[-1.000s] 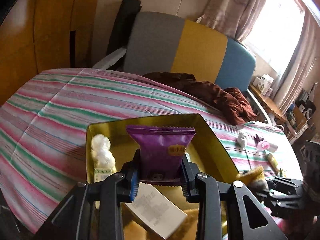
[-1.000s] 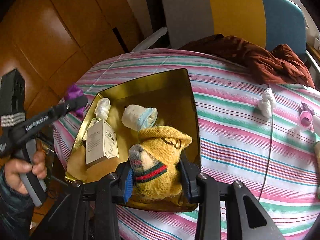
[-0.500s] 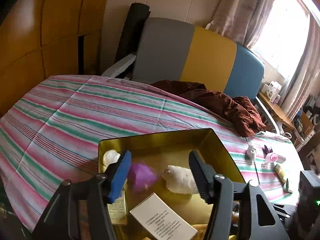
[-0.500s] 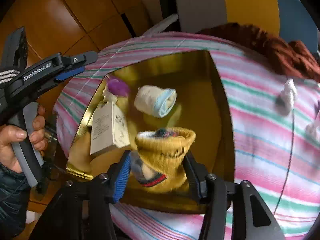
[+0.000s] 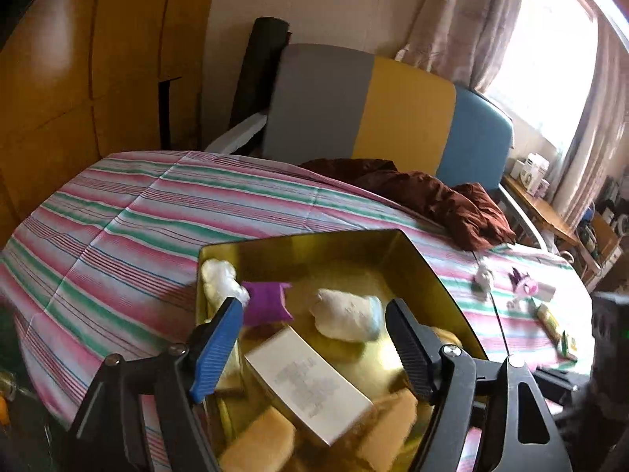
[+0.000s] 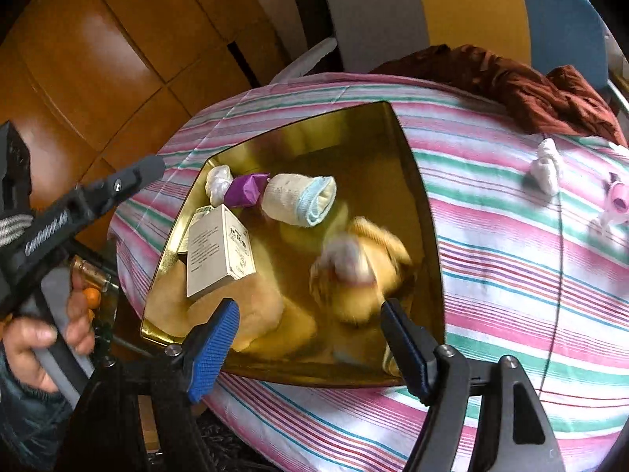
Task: Organize objects
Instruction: 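Carry the sock and purple packet to the gold tray and release them, then move both grippers back toward the cracker packets and cotton ball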
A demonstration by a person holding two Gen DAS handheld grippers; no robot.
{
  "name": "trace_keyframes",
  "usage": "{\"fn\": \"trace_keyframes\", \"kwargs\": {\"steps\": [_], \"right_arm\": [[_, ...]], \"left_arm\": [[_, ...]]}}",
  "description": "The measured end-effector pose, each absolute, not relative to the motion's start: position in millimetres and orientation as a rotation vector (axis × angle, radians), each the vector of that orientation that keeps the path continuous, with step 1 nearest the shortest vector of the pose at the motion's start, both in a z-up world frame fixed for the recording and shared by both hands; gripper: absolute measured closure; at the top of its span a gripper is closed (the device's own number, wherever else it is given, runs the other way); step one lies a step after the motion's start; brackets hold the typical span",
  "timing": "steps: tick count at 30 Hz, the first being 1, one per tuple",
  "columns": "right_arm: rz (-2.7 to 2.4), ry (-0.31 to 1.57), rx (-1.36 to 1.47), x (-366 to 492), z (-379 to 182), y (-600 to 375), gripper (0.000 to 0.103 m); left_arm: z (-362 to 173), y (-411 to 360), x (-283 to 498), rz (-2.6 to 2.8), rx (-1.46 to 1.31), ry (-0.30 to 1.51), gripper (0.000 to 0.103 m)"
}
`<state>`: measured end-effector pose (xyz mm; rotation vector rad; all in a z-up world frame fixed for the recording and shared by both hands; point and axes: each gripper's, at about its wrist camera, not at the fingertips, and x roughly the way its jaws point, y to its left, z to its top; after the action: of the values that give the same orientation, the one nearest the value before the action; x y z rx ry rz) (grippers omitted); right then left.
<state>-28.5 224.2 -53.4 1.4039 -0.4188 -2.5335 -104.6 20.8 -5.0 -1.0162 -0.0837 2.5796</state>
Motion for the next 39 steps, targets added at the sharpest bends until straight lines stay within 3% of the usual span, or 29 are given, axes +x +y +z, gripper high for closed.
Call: {"fn": "trace_keyframes", "kwargs": {"steps": [13,39], "right_arm": [[-2.625,-0.383,1.377,-11.2,-43.8,226.2,0.028],[-2.740,-0.403,1.350,4.1,-41.5,242.1,0.024]], "left_arm": [[-6.1,49.5,-63.9,2.585,-0.962,0.072,0.024],[-10.3,73.0,-38.9,2.558,-0.927,0.192,0.022]]}}
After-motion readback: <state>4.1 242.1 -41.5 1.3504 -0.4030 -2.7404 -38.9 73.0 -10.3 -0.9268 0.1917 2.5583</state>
